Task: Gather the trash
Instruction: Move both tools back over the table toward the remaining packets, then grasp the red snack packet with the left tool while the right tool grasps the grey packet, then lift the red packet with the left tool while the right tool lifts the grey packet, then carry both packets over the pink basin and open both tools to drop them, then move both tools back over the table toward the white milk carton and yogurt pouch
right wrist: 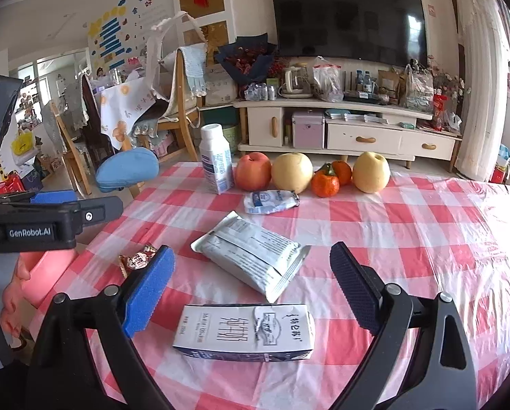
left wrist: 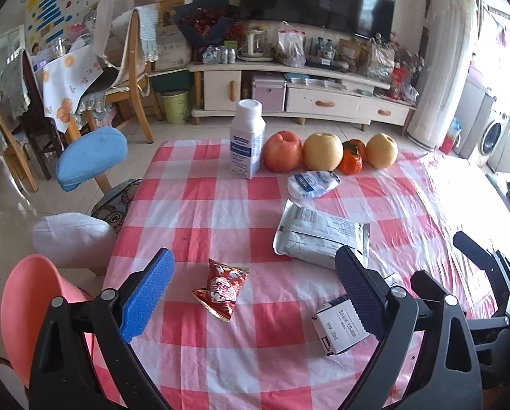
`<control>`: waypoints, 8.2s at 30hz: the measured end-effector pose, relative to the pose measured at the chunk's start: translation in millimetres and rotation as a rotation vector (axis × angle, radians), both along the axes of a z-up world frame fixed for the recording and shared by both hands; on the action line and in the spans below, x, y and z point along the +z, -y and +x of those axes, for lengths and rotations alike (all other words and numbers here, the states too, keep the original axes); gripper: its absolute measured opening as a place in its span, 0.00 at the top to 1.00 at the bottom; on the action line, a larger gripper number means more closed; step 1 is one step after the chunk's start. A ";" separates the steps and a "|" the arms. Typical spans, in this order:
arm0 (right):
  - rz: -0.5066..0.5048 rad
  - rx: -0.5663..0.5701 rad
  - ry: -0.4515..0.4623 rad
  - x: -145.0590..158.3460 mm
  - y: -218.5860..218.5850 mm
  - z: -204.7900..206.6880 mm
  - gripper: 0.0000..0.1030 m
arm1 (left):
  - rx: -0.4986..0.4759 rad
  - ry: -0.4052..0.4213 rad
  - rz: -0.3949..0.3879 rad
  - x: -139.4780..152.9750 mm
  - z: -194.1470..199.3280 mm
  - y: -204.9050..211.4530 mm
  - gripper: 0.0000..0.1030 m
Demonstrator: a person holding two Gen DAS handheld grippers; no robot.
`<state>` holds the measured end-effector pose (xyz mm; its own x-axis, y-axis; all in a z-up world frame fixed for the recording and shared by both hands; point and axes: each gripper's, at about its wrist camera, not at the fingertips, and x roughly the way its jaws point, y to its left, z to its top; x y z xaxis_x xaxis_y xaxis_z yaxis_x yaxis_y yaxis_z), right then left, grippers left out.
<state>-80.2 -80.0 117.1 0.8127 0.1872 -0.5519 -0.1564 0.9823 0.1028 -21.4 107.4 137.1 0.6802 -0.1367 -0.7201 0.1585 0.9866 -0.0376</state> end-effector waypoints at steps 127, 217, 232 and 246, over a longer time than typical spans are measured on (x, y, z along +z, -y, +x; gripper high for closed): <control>-0.110 0.395 -0.161 -31.6 -85.6 42.9 0.27 | 0.006 -0.031 -0.148 -26.9 -2.4 -104.5 0.52; 0.034 0.081 -0.104 3.1 -23.4 -76.5 0.04 | 0.025 0.199 0.001 5.7 -67.6 -29.4 0.07; 0.001 0.014 -0.111 -5.4 12.6 -81.4 0.04 | -0.080 0.148 0.065 -7.0 -72.8 35.5 0.07; -0.035 -0.005 -0.149 -22.3 40.9 -73.1 0.04 | -0.044 0.101 0.140 -20.7 -60.3 58.0 0.07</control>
